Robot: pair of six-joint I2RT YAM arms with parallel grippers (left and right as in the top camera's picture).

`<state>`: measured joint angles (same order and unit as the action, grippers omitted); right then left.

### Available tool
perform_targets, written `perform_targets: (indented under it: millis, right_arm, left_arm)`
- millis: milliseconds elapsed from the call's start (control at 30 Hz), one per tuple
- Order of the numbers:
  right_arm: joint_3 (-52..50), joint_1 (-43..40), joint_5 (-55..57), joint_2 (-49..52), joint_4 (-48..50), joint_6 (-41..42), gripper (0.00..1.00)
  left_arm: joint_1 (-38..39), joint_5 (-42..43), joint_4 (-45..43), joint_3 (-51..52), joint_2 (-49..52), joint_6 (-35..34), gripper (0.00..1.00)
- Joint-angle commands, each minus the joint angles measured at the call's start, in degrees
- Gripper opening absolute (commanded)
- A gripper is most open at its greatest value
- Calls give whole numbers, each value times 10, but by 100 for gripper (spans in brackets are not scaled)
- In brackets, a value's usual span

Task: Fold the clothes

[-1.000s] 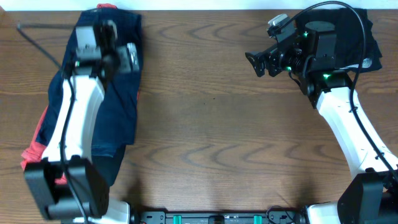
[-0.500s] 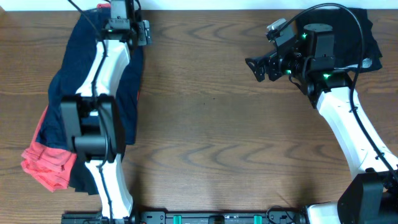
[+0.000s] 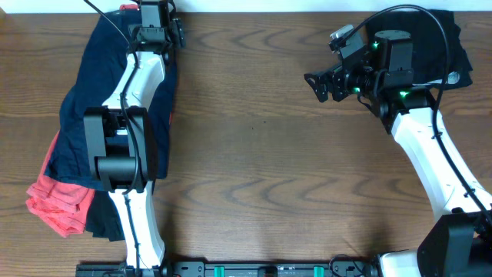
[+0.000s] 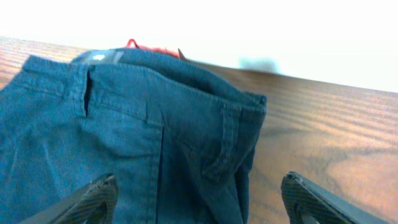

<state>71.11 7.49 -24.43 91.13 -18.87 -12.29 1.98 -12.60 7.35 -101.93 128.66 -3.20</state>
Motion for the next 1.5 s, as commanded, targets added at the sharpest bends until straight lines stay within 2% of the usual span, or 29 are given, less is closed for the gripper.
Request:
perform_targets:
  millis: [0, 200, 467, 533, 667, 767, 967, 1233, 1300, 1467]
  right_arm:
    - [9, 1, 2, 0, -2, 7, 97]
    - [9, 0, 3, 0, 1, 6, 98]
    - [9, 1, 3, 0, 8, 7, 99]
    - [9, 1, 6, 0, 8, 7, 99]
    - [9, 1, 7, 0, 8, 7, 99]
    - [9, 1, 6, 0, 10, 7, 99]
    - [9, 1, 6, 0, 19, 7, 99]
    - [9, 1, 6, 0, 19, 18, 98]
    - [9, 0, 6, 0, 19, 34, 98]
    - [9, -1, 6, 0, 15, 42, 98]
  left_arm:
    - [-1, -16, -13, -13, 20, -2, 84]
    - [-2, -17, -35, -13, 49, 8, 78]
    - [-5, -34, -64, -13, 79, 10, 78]
    - [-5, -34, -75, -13, 85, 10, 71]
    - [-5, -42, -84, -14, 82, 10, 38]
    - [-5, -69, -85, -14, 66, 5, 20]
    - [-4, -81, -63, -14, 9, 5, 14]
    - [28, -78, 88, -14, -119, -5, 12]
    - [41, -78, 124, -14, -151, -5, 6]
    - [77, -78, 209, -14, -228, -5, 6]
